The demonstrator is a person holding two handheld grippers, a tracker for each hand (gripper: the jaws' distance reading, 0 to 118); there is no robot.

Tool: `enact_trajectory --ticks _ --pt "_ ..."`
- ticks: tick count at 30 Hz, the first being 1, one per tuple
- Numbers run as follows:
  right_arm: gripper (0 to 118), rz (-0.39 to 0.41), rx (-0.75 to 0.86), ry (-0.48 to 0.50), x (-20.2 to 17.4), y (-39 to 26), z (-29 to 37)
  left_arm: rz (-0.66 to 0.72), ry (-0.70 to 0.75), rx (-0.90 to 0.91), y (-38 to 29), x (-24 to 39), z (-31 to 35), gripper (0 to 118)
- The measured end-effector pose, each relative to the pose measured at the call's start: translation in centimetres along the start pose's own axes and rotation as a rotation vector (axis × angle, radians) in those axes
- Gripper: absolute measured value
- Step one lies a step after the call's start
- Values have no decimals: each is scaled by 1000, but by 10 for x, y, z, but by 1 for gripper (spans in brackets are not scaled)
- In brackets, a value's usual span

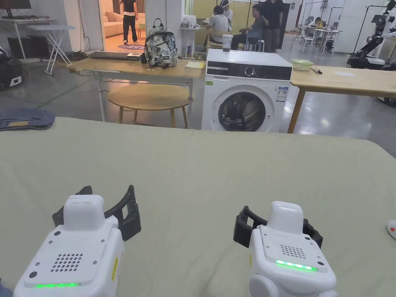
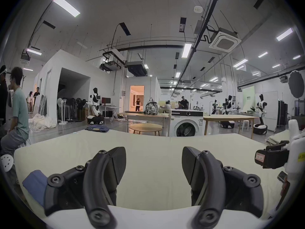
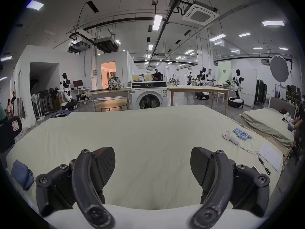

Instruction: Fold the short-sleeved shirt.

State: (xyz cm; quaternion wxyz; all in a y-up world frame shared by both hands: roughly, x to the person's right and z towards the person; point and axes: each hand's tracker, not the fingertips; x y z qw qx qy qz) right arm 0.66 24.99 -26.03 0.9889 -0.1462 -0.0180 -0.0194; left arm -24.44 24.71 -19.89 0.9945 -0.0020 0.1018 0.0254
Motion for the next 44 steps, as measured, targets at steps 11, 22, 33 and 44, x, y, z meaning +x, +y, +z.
enact_trajectory --ticks 11,22,33,44 --pt "96 1 -8 -1 5 -4 -3 6 -32 -15 -4 -1 -2 71" --pt "96 -1 -4 2 4 -10 -2 26 -22 -19 -9 -7 -1 71" --pt "96 16 -25 -4 5 -12 -5 3 0 -34 -14 -2 -2 71" --pt "96 15 -36 -23 11 -11 -8 -5 7 -47 -15 -5 -5 71"
